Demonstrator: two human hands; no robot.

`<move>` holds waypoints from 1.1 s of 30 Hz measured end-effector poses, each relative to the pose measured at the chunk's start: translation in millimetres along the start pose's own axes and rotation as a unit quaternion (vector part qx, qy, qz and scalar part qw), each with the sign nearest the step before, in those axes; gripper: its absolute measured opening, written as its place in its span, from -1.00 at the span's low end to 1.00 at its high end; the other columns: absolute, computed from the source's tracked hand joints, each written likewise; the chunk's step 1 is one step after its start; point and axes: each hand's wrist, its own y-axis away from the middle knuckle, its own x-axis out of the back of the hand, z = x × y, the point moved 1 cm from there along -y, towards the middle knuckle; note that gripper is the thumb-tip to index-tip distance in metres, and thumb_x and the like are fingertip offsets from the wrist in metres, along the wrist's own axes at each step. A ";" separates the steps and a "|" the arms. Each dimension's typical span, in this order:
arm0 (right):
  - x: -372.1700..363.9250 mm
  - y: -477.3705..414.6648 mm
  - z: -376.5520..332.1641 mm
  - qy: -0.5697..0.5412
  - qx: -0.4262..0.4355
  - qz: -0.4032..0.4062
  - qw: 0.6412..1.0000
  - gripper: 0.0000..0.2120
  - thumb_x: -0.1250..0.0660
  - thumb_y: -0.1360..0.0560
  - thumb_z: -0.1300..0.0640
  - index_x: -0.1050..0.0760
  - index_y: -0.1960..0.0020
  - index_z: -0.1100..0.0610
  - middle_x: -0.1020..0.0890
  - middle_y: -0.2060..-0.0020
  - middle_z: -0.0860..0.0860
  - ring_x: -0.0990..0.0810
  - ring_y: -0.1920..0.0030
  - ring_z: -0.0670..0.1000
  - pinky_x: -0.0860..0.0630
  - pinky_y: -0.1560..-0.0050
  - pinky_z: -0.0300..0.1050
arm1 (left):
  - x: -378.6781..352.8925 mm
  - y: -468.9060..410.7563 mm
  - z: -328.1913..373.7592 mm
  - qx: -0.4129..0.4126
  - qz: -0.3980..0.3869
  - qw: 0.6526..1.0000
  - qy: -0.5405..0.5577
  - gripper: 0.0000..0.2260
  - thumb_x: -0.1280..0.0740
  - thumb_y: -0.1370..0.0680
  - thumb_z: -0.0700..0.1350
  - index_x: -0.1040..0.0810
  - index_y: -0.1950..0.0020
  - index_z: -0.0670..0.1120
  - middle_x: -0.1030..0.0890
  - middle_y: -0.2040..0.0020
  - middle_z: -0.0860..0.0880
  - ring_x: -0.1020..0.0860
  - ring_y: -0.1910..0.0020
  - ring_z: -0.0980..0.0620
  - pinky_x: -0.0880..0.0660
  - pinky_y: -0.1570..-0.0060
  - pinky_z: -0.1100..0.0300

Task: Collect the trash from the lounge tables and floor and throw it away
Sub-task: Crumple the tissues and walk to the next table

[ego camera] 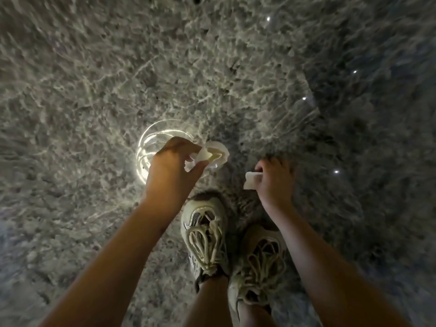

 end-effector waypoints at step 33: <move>657.4 149.9 -464.4 -0.221 0.535 -0.063 0.813 -0.59 -0.46 -0.36 0.25 -0.51 -0.18 0.04 -0.51 -0.08 -0.19 -0.48 -0.11 -0.25 -0.37 -0.12 -0.42 | 647.8 109.2 273.0 -0.077 0.241 0.967 0.032 -0.85 -0.45 -0.41 -0.22 -0.63 0.03 -0.15 -0.55 0.07 -0.03 -0.50 0.32 0.12 -0.40 0.23 0.44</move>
